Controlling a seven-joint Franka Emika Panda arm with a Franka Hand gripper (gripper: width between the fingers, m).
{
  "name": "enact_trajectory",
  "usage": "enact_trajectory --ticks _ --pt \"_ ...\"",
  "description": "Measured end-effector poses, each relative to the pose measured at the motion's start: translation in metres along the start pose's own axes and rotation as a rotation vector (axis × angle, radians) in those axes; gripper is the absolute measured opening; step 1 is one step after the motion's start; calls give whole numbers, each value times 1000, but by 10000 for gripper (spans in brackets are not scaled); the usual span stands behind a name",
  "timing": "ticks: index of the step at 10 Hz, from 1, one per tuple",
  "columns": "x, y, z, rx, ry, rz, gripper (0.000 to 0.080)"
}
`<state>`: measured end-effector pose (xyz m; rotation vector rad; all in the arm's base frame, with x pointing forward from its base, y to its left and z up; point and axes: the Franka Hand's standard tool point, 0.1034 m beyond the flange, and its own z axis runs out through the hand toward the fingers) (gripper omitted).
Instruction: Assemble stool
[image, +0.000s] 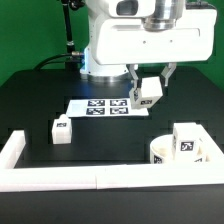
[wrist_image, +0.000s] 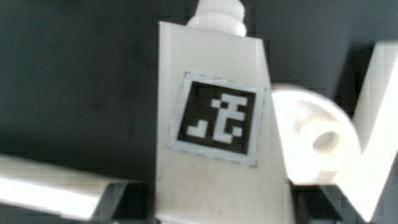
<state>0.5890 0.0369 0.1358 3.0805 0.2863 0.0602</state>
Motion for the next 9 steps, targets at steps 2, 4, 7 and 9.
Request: enact_trajectory --ticks 2,4,7,9 --pt "0 2 2 -11 102 3 324" --pt "10 4 -7 -36 327 9 324" --pt "9 5 -33 -55 613 78 324" --pt "-1 -2 -10 -63 626 69 324"
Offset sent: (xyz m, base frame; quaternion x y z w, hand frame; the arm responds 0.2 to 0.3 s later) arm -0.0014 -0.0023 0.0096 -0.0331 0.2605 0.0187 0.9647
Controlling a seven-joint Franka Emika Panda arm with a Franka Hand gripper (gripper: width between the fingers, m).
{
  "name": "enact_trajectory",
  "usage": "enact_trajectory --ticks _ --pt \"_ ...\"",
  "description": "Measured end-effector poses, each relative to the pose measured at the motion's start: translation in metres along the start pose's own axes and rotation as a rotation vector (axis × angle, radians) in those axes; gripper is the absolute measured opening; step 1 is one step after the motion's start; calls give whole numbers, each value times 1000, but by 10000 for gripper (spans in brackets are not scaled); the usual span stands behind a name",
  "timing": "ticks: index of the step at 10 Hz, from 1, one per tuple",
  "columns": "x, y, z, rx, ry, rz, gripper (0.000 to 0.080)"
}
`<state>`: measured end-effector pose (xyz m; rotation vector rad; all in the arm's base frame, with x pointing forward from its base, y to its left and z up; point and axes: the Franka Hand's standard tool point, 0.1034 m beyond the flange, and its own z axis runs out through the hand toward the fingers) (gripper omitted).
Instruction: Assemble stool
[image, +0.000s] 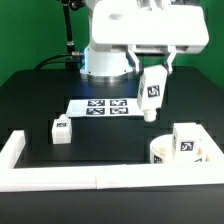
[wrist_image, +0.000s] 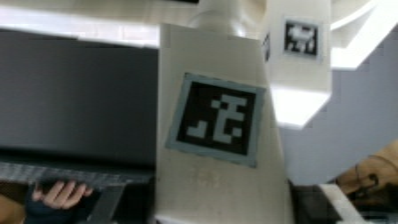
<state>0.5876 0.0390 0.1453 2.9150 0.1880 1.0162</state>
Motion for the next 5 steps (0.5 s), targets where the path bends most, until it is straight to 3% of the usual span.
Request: enact_trajectory --ticks 3,5 --pt "-9 -2 5 3 -48 26 324" --pt "-14 -24 9 -24 -73 45 324"
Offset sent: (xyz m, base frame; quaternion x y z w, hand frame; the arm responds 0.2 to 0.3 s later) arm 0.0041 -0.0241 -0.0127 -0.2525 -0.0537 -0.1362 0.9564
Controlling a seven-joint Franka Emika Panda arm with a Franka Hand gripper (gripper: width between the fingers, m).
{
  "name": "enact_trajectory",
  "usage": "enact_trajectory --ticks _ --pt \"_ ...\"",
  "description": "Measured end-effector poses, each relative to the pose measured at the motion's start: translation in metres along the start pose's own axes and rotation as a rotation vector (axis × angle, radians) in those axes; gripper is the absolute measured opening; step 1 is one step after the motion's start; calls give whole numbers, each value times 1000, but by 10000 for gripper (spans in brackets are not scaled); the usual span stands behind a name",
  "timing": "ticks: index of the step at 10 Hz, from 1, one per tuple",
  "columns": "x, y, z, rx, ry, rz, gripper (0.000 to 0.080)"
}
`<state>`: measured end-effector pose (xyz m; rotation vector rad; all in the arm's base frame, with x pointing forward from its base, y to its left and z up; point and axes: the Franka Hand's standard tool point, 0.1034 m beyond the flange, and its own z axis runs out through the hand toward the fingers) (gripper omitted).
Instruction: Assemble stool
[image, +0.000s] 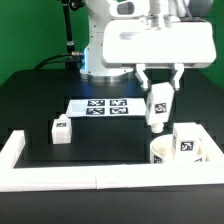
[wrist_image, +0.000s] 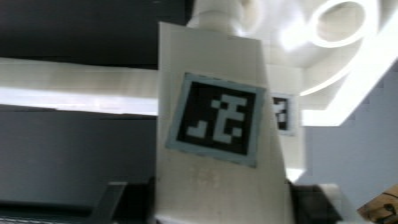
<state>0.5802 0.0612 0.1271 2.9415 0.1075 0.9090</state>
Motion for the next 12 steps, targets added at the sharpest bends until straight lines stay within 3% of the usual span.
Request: enact_trajectory --ticks 1,2,6,7,12 --pt "0 9 -2 -26 14 -23 324" --pt "-2 14 -3 -36 24 -35 324" --pt "-4 12 -2 -30 7 -34 324" --pt "2 21 -4 -50 52 -37 324" --pt "-5 -3 -1 -40 23 -32 324"
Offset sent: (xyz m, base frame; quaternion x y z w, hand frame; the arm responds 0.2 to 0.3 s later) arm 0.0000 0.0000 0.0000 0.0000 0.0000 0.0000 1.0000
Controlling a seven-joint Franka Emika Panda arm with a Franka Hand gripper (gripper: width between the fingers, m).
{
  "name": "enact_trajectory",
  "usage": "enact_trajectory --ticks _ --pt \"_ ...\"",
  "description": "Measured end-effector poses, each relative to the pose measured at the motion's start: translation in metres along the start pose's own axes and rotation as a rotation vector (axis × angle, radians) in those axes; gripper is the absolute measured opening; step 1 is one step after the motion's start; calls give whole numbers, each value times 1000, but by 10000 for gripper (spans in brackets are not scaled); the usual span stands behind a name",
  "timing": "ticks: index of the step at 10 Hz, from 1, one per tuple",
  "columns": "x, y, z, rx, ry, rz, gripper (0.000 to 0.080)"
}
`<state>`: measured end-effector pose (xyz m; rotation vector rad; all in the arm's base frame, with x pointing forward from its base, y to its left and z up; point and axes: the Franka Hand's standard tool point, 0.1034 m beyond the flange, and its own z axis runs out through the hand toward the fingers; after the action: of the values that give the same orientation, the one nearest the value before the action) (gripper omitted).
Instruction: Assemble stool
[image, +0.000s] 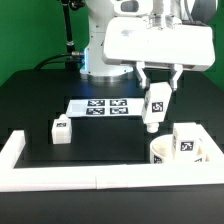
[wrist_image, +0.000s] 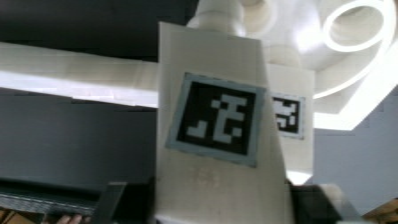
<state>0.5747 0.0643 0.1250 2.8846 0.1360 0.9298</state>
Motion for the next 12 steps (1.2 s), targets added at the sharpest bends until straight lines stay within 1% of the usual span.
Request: enact_trajectory --ticks 2,3,4,8,9,11,12 --pt "-7 -9 6 5 -16 -15 324" --pt "-7 -15 8 5 -17 -14 324" --pt "-7 -21 7 5 -18 -8 324" --pt "-6 -20 6 3 -15 -10 324" --pt "1 -17 -2 -3 12 -27 324" --pt "3 -1 -11 -17 23 -36 324" --pt "10 7 -13 -20 35 -48 324"
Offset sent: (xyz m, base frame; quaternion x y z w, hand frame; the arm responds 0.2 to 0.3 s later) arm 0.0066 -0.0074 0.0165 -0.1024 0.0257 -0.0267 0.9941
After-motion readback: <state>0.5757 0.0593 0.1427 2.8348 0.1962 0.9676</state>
